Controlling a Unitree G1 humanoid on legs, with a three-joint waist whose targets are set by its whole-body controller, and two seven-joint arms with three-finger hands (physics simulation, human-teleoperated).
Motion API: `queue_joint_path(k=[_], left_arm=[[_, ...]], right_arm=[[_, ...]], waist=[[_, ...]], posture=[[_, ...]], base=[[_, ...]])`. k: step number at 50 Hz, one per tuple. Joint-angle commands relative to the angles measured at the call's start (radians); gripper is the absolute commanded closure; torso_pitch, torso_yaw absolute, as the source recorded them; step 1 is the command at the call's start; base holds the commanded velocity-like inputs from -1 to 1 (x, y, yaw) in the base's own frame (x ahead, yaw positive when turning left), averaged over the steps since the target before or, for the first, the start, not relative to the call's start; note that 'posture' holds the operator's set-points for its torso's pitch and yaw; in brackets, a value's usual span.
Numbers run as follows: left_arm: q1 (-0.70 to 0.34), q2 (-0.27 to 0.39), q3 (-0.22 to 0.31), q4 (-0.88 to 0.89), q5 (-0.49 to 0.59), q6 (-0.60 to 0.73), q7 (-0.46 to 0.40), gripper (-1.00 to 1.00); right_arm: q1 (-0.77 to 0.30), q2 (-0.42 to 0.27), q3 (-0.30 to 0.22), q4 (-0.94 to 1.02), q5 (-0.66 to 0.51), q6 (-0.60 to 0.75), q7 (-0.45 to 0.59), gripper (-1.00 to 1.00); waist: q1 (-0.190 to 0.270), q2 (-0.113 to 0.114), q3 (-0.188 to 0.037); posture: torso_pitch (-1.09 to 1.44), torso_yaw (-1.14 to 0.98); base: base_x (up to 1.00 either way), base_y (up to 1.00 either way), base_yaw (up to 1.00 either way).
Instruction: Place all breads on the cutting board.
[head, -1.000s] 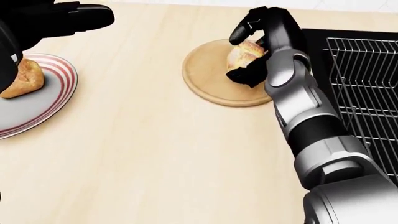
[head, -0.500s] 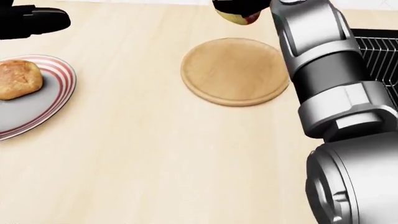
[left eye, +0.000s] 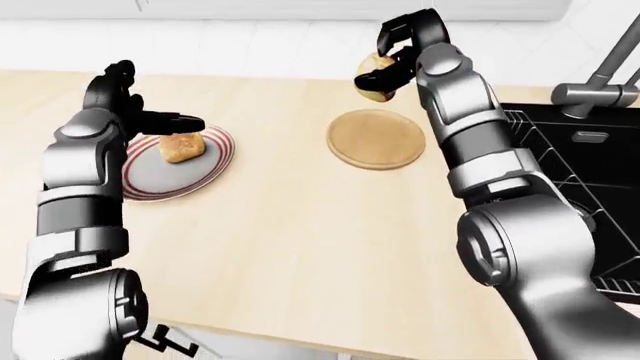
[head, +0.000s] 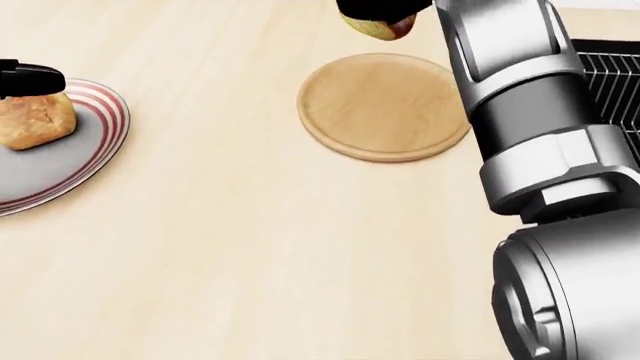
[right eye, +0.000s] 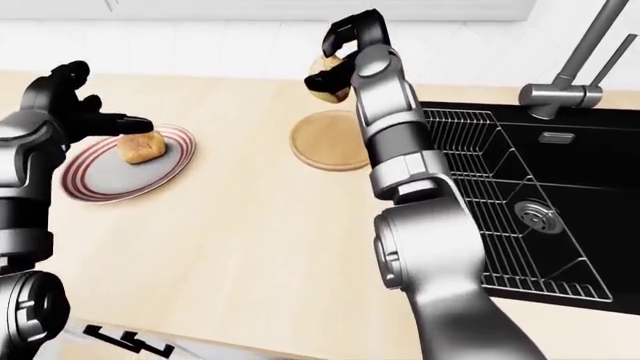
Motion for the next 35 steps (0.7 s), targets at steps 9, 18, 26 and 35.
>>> queue_joint_path(k=[9, 18, 26, 35], left_arm=[[-0.033, 0.015, 0.005, 0.034, 0.041, -0.106, -0.026, -0.91], [-0.036, 0.017, 0.005, 0.144, 0.075, -0.192, 0.002, -0.74], [-0.017, 0.013, -0.004, 0.17, 0.102, -0.227, 0.007, -0.65], [-0.008, 0.014, 0.0, 0.221, 0.113, -0.269, 0.018, -0.38]], right_arm=[[-0.044, -0.008, 0.0, -0.045, -0.007, -0.026, -0.004, 1.0], [-0.034, -0.004, 0.0, -0.06, -0.006, -0.02, -0.007, 1.0], [-0.02, -0.006, -0.001, -0.07, -0.007, -0.02, -0.009, 1.0], [-0.02, -0.009, -0.001, -0.073, -0.006, -0.019, -0.007, 1.0]], waist=[[0.0, 0.009, -0.041], [-0.001, 0.01, -0.045], [-0.001, 0.01, -0.045], [-0.002, 0.011, -0.047]], posture=[[0.0, 0.0], [0.0, 0.0], [0.0, 0.0], [0.0, 0.0]], base=[[0.0, 0.0, 0.0], [0.0, 0.0, 0.0], [0.0, 0.0, 0.0], [0.0, 0.0, 0.0]])
